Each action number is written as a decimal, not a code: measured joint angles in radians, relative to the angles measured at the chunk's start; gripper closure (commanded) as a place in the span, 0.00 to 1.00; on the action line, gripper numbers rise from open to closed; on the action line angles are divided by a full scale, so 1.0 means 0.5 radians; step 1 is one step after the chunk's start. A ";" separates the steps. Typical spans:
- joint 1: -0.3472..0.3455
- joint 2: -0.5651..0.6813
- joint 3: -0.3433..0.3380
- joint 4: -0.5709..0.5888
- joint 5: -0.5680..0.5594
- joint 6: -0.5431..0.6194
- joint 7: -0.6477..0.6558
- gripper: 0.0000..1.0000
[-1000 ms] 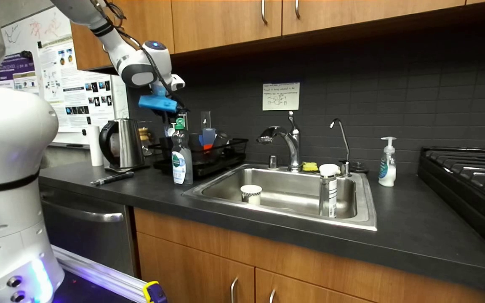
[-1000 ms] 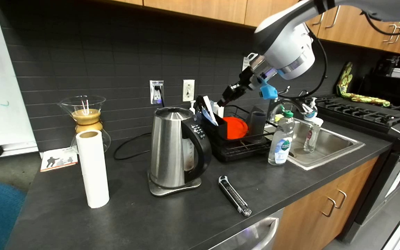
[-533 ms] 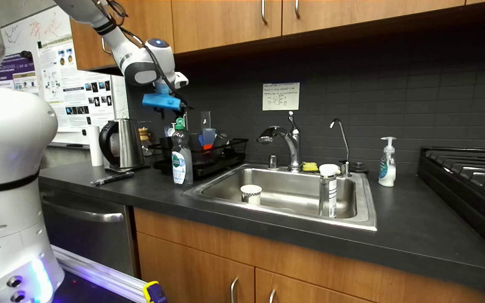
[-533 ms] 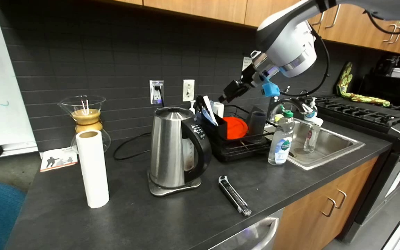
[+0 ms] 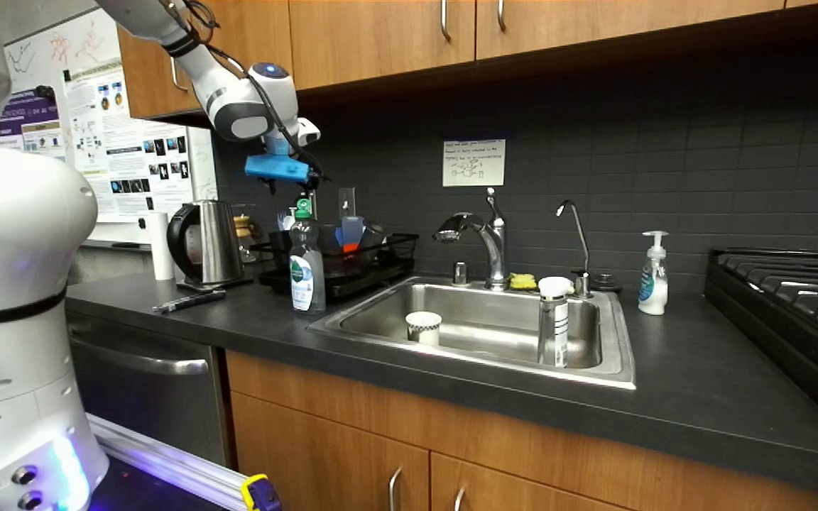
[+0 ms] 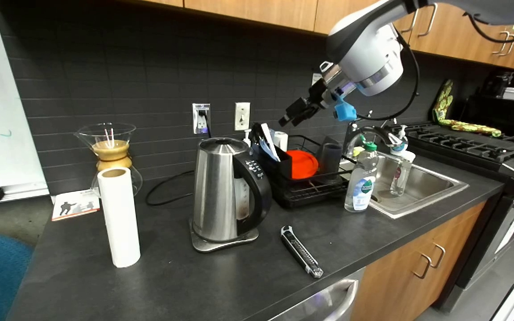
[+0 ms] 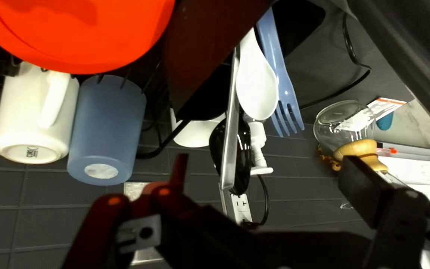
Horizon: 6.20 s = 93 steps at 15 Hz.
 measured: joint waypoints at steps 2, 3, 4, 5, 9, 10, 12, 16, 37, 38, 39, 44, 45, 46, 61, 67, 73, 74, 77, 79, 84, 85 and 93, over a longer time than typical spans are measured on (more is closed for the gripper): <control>0.001 0.031 0.000 0.031 0.014 -0.023 -0.015 0.00; 0.003 0.048 0.001 0.049 0.028 -0.033 -0.025 0.00; 0.005 0.068 0.002 0.068 0.047 -0.042 -0.043 0.00; 0.008 0.089 0.003 0.087 0.065 -0.050 -0.059 0.00; 0.008 0.181 0.004 0.168 0.079 -0.068 -0.090 0.00; 0.007 0.203 0.004 0.188 0.079 -0.070 -0.094 0.00; 0.007 0.249 0.004 0.230 0.079 -0.074 -0.099 0.00; 0.006 0.332 0.004 0.319 0.079 -0.100 -0.114 0.00; -0.019 0.514 0.023 0.544 0.284 -0.255 -0.291 0.07; -0.019 0.514 0.024 0.544 0.295 -0.262 -0.301 0.26; -0.019 0.514 0.025 0.543 0.304 -0.267 -0.310 0.32; -0.020 0.514 0.025 0.540 0.335 -0.273 -0.329 0.73; -0.020 0.514 0.025 0.540 0.335 -0.273 -0.329 0.79; -0.020 0.514 0.025 0.538 0.335 -0.273 -0.329 0.86; -0.046 0.467 0.023 0.469 0.430 -0.263 -0.408 0.99; -0.040 0.344 0.031 0.394 0.483 -0.257 -0.495 0.99; -0.025 0.204 0.059 0.300 0.541 -0.225 -0.567 0.99; -0.022 0.180 0.065 0.278 0.549 -0.216 -0.571 0.99; -0.017 0.109 0.082 0.203 0.580 -0.187 -0.596 0.99; -0.017 0.059 0.087 0.156 0.613 -0.162 -0.631 0.99; -0.017 -0.086 0.087 0.025 0.694 -0.132 -0.737 0.99; -0.017 -0.117 0.089 -0.002 0.693 -0.132 -0.749 0.99; -0.018 -0.347 0.169 -0.228 0.423 -0.105 -0.683 0.99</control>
